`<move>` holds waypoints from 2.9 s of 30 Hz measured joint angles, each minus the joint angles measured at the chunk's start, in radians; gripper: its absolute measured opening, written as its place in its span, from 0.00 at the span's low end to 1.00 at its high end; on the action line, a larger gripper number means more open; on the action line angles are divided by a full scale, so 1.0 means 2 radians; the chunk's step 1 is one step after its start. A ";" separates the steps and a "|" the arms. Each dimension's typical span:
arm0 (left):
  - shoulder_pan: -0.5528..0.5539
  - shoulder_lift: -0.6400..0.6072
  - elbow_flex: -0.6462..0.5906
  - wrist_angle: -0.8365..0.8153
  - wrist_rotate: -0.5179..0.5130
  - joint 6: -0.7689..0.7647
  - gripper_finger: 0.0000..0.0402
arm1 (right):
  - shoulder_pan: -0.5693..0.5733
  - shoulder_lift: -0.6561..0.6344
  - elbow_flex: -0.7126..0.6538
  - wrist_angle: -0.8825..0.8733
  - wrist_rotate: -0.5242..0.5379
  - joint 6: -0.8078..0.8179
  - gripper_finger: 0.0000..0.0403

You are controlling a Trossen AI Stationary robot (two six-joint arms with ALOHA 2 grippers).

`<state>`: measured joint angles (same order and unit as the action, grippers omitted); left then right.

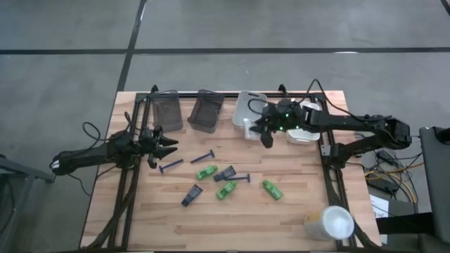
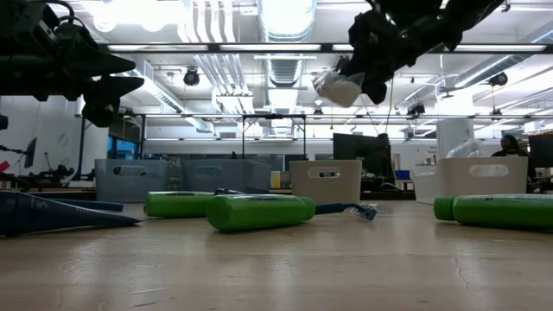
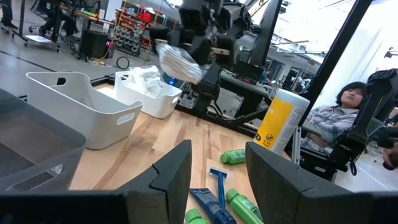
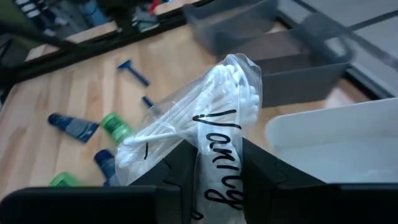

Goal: Pick & Place Travel size toiletries
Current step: Put the white cotton pack into the white bin, then put the green shampoo into the gray bin

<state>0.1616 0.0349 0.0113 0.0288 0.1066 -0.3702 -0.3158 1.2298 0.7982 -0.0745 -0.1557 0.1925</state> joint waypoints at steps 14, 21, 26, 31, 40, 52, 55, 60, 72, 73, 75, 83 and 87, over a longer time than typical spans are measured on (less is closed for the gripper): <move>0.000 0.000 0.000 0.000 0.000 0.000 0.39 | -0.081 -0.086 -0.002 -0.136 0.074 0.010 0.13; 0.000 0.000 0.000 0.000 0.000 0.000 0.39 | -0.110 -0.149 -0.003 -0.268 0.152 0.018 0.17; 0.000 0.000 0.000 0.000 0.000 0.000 0.39 | -0.114 -0.181 -0.003 -0.372 0.218 0.019 0.19; 0.000 0.000 0.000 0.000 0.000 0.000 0.39 | -0.123 -0.193 -0.006 -0.443 0.261 0.019 0.20; -0.001 0.000 0.000 0.000 0.000 0.000 0.39 | -0.149 -0.167 -0.009 -0.443 0.280 0.025 0.14; 0.000 0.000 0.000 0.000 0.000 0.000 0.39 | -0.153 -0.069 -0.010 -0.443 0.281 0.026 0.20; 0.000 0.000 0.000 0.000 0.000 0.000 0.39 | -0.153 -0.040 -0.010 -0.444 0.289 0.029 0.22; 0.000 0.000 0.000 0.000 0.000 0.000 0.39 | -0.153 -0.001 -0.010 -0.444 0.289 0.030 0.26; 0.000 0.000 0.000 0.000 0.000 0.000 0.39 | -0.153 0.007 -0.010 -0.444 0.288 0.030 0.47; 0.000 0.000 0.000 0.000 0.000 0.000 0.39 | -0.153 0.005 -0.010 -0.444 0.287 0.030 0.49; 0.000 0.000 0.000 0.000 0.000 0.000 0.39 | -0.153 -0.001 -0.010 -0.445 0.287 0.029 0.54; 0.000 0.000 0.000 0.000 0.000 0.000 0.39 | -0.147 -0.020 -0.005 -0.446 0.272 0.024 0.71; 0.000 0.000 0.000 0.000 0.000 0.000 0.39 | -0.138 -0.029 0.010 -0.460 0.247 0.010 0.78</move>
<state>0.1612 0.0353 0.0113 0.0291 0.1064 -0.3702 -0.5915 1.1722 0.8185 -0.9938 0.3378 0.2115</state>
